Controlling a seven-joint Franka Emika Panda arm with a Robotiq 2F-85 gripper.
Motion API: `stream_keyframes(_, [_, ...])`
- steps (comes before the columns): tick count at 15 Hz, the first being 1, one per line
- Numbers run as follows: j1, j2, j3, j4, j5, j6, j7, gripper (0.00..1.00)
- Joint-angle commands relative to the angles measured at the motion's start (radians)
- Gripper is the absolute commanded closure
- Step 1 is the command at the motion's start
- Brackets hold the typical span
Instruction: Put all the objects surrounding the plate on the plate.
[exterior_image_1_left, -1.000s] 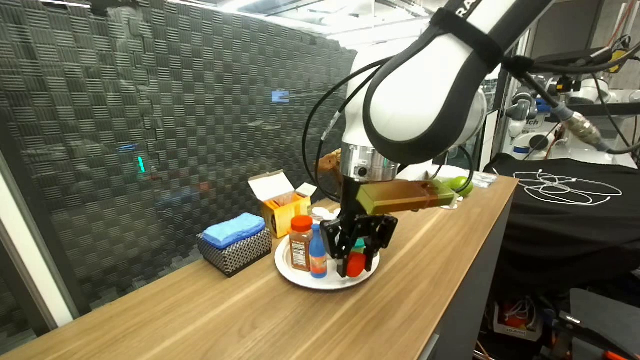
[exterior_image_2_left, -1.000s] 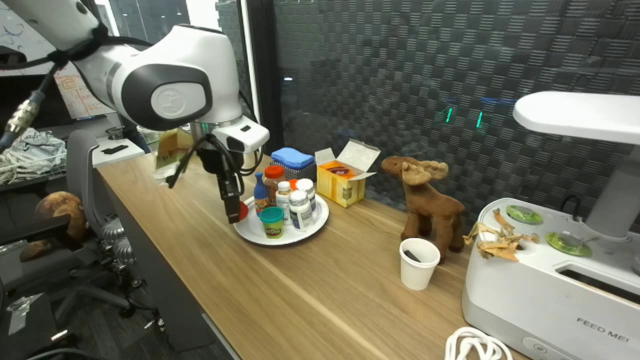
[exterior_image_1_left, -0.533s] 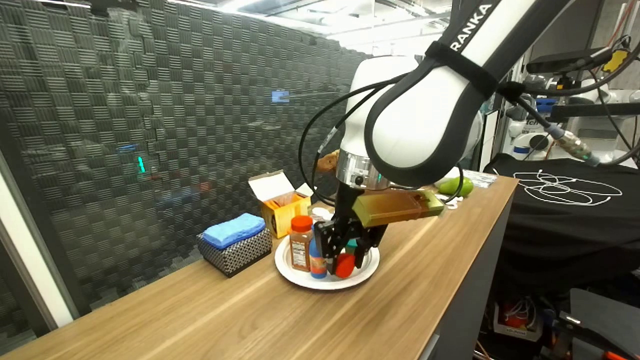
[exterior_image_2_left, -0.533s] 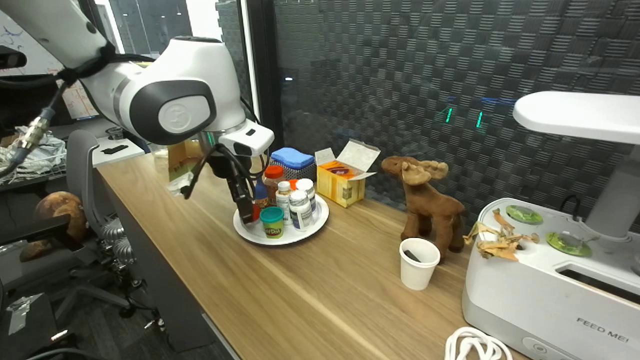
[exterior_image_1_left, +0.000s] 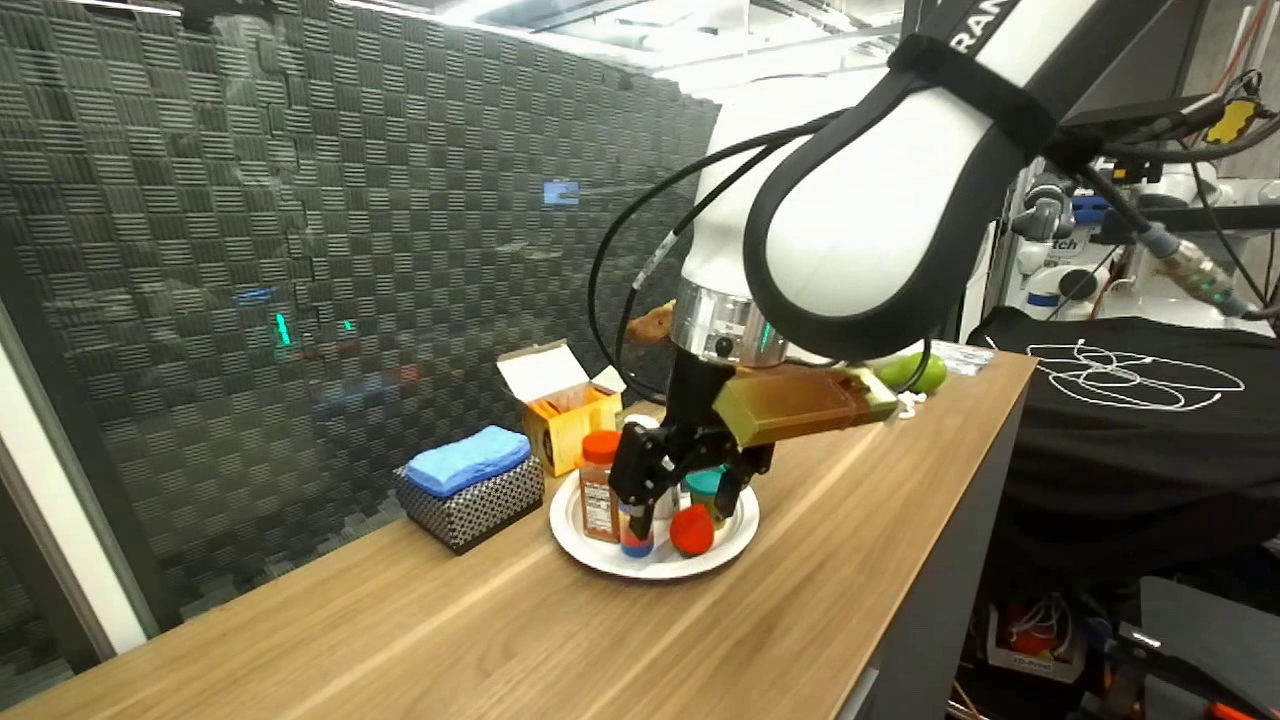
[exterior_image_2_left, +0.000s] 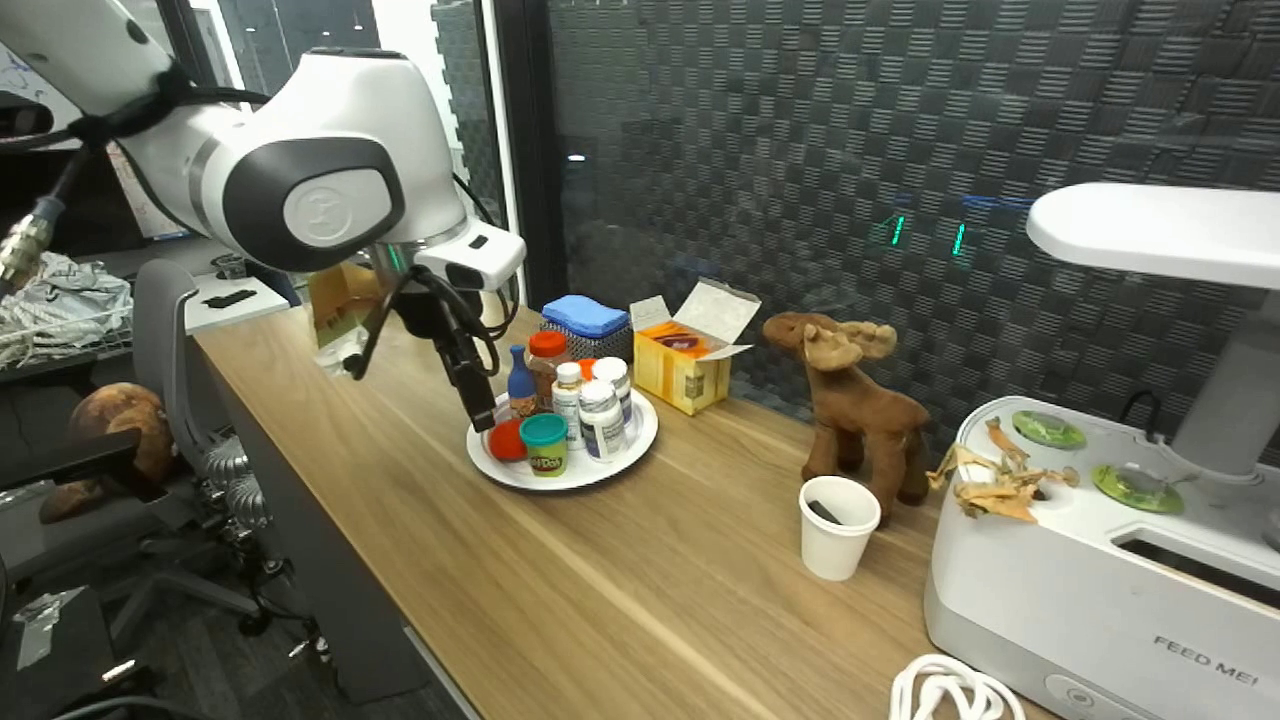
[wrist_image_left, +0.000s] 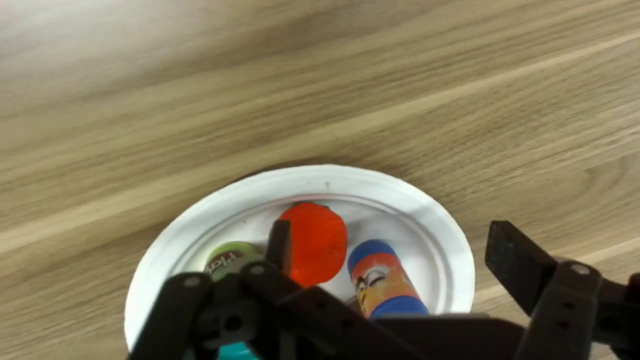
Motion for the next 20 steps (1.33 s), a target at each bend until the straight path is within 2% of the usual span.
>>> stream_keyframes(1, [0.003, -0.101, -0.011, -0.041, -0.02, -0.05, 0.019, 0.0])
stream_keyframes(6, [-0.055, -0.188, -0.029, 0.06, 0.005, -0.378, 0.0, 0.0])
stream_keyframes(10, [-0.091, -0.24, -0.03, 0.198, -0.004, -0.707, 0.003, 0.0])
stream_keyframes(13, [-0.1, -0.263, -0.025, 0.278, 0.003, -0.87, 0.01, 0.0])
stream_keyframes(15, [-0.101, -0.273, -0.023, 0.3, 0.021, -0.927, 0.015, 0.0])
stream_keyframes(16, [-0.103, -0.262, -0.023, 0.271, 0.005, -0.87, 0.003, 0.0])
stream_keyframes(20, [-0.103, -0.256, -0.023, 0.27, 0.006, -0.879, 0.003, 0.0])
